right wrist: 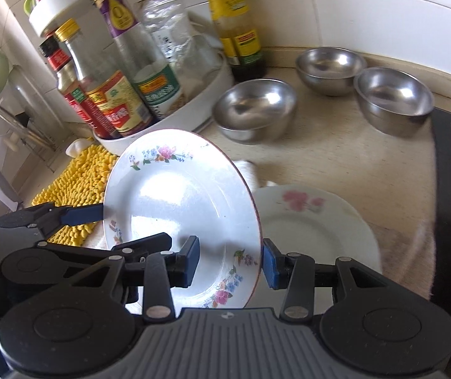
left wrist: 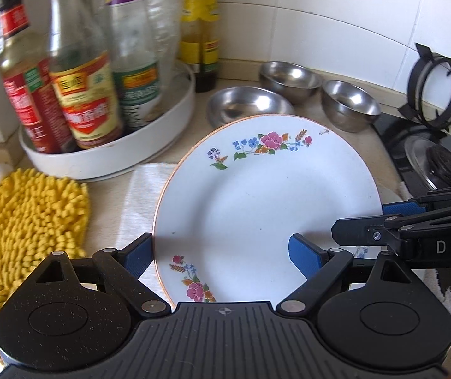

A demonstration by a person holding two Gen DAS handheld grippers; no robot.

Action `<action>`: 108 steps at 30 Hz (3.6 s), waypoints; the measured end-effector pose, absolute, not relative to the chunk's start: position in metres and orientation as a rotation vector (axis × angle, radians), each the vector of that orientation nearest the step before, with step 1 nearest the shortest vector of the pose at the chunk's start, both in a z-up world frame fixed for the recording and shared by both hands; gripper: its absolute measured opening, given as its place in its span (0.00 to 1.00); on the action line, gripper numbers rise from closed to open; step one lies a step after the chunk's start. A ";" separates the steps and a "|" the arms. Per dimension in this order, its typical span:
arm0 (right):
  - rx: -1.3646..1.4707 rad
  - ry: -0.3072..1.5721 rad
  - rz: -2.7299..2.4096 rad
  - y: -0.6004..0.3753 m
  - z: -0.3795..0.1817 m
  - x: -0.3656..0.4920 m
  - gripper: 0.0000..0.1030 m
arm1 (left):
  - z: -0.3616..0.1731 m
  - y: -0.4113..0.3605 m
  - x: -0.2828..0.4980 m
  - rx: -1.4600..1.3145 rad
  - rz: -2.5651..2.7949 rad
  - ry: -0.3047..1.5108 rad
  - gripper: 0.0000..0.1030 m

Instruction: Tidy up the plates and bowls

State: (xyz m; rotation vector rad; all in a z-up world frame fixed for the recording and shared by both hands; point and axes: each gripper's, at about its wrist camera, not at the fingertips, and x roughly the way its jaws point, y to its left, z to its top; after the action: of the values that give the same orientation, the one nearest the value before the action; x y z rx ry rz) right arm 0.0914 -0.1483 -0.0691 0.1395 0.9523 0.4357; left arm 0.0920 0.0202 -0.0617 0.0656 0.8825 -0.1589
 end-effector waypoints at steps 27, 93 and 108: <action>0.106 0.983 0.369 -0.227 -0.086 0.084 0.55 | -0.085 -0.067 0.092 0.107 -0.248 0.938 0.90; 0.030 0.912 0.330 -0.247 -0.087 0.190 0.56 | -0.078 -0.093 0.179 0.276 -0.190 0.812 0.96; 0.011 0.928 0.324 -0.248 -0.093 0.210 0.56 | -0.080 -0.070 0.200 0.234 -0.118 0.828 0.96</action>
State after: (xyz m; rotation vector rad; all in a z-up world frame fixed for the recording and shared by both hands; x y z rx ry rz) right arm 0.2102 -0.2484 -0.0928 0.0107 0.9280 0.3239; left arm 0.2001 -0.0704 -0.0796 0.2344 0.8282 -0.1181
